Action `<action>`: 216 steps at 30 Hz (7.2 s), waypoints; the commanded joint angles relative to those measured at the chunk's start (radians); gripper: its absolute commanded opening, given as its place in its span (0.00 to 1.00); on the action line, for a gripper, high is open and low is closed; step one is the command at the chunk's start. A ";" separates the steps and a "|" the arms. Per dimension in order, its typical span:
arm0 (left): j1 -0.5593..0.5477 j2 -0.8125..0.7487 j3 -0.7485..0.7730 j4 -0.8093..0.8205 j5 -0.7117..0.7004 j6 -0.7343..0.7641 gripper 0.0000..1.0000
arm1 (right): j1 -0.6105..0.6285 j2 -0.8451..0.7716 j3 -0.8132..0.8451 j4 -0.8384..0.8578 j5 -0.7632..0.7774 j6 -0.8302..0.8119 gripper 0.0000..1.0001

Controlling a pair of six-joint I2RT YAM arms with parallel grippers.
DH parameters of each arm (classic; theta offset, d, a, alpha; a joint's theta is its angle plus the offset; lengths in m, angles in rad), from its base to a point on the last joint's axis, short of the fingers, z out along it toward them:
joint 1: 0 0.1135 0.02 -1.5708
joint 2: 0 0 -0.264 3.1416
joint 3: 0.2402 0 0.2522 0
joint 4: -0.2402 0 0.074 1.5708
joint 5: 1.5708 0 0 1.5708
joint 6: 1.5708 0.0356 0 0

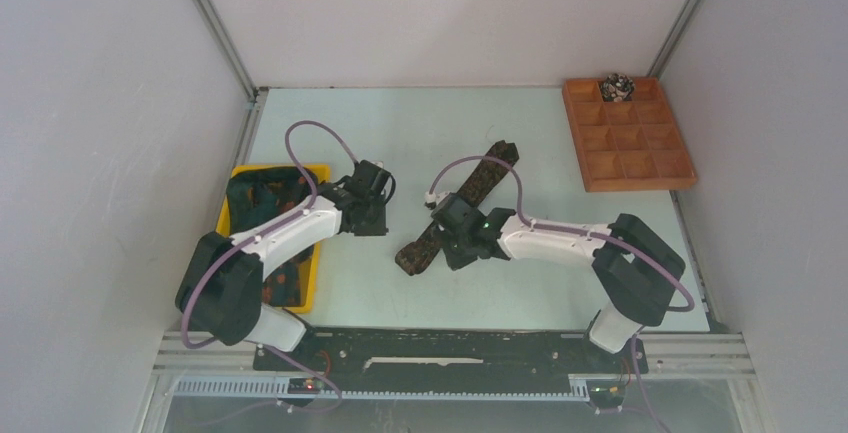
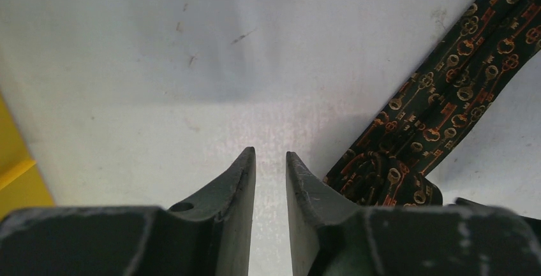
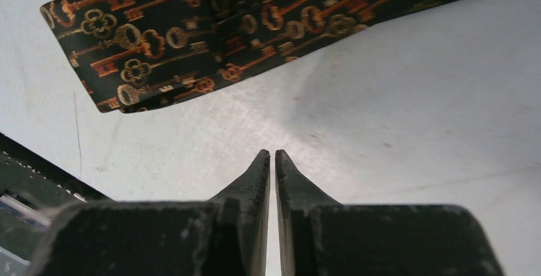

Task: Roll the ties
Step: Roll the tie at the center of the board.

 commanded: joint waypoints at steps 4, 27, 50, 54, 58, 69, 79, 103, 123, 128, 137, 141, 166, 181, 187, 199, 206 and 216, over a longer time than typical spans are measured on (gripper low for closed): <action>0.005 0.028 -0.034 0.122 0.128 0.018 0.28 | 0.041 0.080 0.001 0.197 -0.047 0.059 0.03; -0.013 0.052 -0.160 0.240 0.332 -0.005 0.20 | 0.089 0.212 -0.011 0.348 -0.092 0.070 0.00; 0.011 -0.087 -0.039 0.010 0.015 -0.043 0.50 | 0.046 -0.069 -0.031 0.190 -0.157 -0.065 0.19; 0.012 -0.170 -0.065 -0.012 -0.017 -0.069 0.56 | -0.021 -0.112 -0.030 0.217 -0.267 -0.066 0.34; 0.012 -0.282 -0.133 -0.006 -0.017 -0.116 0.59 | -0.114 -0.089 -0.023 0.282 -0.403 -0.042 0.44; -0.020 -0.600 -0.326 0.050 0.053 -0.230 0.60 | -0.193 0.101 0.074 0.348 -0.583 -0.023 0.45; -0.074 -0.660 -0.406 0.134 0.085 -0.294 0.59 | -0.229 0.179 0.088 0.415 -0.654 0.002 0.36; -0.143 -0.677 -0.520 0.293 0.095 -0.427 0.58 | -0.249 0.311 0.095 0.482 -0.746 0.079 0.20; -0.163 -0.559 -0.604 0.517 0.047 -0.508 0.59 | -0.241 0.374 0.110 0.517 -0.772 0.099 0.18; -0.166 -0.506 -0.601 0.547 0.039 -0.517 0.59 | -0.240 0.379 0.111 0.517 -0.773 0.099 0.18; -0.181 -0.543 -0.608 0.482 0.004 -0.585 0.61 | -0.245 0.384 0.110 0.503 -0.766 0.091 0.17; -0.188 -0.647 -0.607 0.361 -0.056 -0.631 0.66 | -0.244 0.386 0.111 0.506 -0.765 0.092 0.16; -0.229 -0.619 -0.699 0.433 -0.111 -0.823 0.71 | -0.237 0.406 0.132 0.477 -0.769 0.073 0.14; -0.231 -0.481 -0.721 0.611 -0.114 -0.843 0.72 | -0.236 0.406 0.132 0.478 -0.771 0.076 0.13; -0.234 -0.395 -0.713 0.653 -0.116 -0.832 0.61 | -0.241 0.404 0.133 0.470 -0.770 0.070 0.12; -0.246 -0.357 -0.642 0.567 -0.109 -0.755 0.21 | -0.254 0.371 0.132 0.449 -0.759 0.057 0.16; -0.251 -0.418 -0.522 0.255 -0.121 -0.658 0.17 | -0.273 0.271 0.131 0.388 -0.685 0.016 0.35; -0.249 -0.389 -0.337 -0.105 -0.098 -0.499 0.18 | -0.326 0.110 0.049 0.333 -0.555 -0.017 0.41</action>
